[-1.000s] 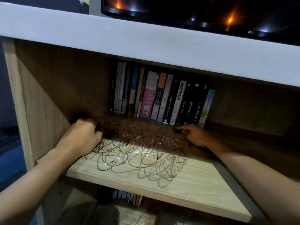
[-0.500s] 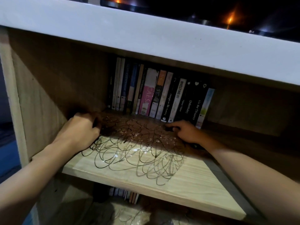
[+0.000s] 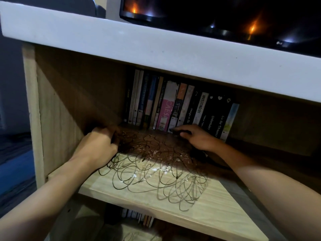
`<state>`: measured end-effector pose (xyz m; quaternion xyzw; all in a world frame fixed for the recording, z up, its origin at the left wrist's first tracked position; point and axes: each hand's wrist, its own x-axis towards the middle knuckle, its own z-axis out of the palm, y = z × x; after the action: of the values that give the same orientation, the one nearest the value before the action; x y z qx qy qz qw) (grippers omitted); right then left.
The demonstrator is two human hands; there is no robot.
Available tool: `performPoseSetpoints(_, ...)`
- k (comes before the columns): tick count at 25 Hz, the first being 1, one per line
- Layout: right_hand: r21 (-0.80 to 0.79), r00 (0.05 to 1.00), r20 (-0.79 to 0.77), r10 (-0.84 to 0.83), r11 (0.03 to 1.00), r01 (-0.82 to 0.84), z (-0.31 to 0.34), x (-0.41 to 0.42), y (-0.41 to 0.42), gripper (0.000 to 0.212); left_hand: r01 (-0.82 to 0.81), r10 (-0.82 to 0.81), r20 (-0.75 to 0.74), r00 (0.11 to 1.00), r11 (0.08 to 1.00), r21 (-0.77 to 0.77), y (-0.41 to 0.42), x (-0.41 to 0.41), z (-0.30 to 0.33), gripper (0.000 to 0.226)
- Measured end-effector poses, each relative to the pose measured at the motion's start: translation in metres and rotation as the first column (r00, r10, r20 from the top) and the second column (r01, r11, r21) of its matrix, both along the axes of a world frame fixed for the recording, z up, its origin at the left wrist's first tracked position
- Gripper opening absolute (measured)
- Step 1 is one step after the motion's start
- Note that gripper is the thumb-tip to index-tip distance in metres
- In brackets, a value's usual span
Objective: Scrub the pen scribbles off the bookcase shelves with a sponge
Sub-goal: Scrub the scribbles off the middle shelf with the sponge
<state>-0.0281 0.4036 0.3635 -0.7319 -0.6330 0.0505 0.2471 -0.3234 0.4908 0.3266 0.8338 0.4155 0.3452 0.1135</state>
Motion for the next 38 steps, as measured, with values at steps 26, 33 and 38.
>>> performPoseSetpoints(26,-0.271,0.953,0.085,0.292,0.927,-0.260,0.002,-0.086,0.067,0.035,0.094,-0.097,0.305,0.947,0.995,0.023,-0.015,-0.040,-0.018,0.020)
performPoseSetpoints(33,-0.019,0.997,0.075,0.018,1.000,-0.017,0.003,-0.070,0.105,0.038,0.097,-0.088,0.347,0.934,0.995,-0.009,-0.021,-0.040,-0.015,0.017)
performPoseSetpoints(38,-0.035,0.941,0.269,-0.207,0.974,0.225,-0.034,-0.103,0.145,0.036,0.097,-0.087,0.387,0.918,0.995,-0.007,-0.024,-0.041,-0.013,0.018)
